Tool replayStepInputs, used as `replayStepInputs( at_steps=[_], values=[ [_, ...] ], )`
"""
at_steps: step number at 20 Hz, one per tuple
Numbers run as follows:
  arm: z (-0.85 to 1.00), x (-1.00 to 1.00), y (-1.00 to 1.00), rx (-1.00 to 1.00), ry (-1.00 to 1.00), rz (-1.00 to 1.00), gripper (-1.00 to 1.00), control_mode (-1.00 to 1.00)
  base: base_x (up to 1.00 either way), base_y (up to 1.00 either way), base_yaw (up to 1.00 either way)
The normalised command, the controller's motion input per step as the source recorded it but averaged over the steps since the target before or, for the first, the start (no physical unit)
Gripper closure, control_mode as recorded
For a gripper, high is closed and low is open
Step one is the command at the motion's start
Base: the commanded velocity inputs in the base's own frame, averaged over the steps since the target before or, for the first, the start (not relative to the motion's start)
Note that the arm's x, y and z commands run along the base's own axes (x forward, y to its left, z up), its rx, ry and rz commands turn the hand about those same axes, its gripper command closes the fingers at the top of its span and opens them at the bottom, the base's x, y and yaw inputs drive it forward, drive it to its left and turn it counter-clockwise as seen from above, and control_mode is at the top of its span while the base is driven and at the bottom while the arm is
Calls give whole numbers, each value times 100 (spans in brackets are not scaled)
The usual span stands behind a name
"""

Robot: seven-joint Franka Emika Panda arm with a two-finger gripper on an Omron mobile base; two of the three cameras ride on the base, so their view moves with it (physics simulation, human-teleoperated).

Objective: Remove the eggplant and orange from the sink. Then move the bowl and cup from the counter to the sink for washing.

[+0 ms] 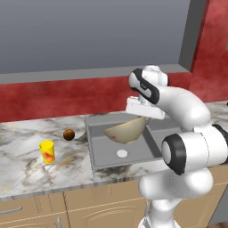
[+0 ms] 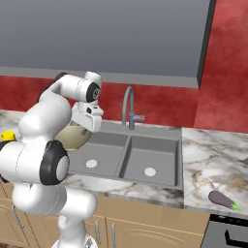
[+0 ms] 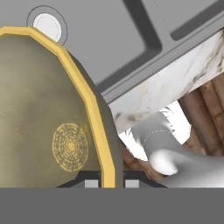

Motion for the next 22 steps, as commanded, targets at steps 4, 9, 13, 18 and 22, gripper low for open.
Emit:
replayStepInputs(
  at_steps=[4, 9, 13, 18, 22],
  values=[
    [-12, 6, 1, 1, -7, 0, 100, -100, 0, 0, 0],
    [-9, 6, 0, 0, -11, 0, 100, -100, 0, 0, 0],
    [-8, 5, 0, 4, -8, 0, 100, -100, 0, 0, 0],
    [-9, 9, 0, 5, -6, 0, 100, -100, 0, 0, 0],
    [-10, 11, 5, 9, -9, 0, 100, -100, 0, 0, 0]
  ],
)
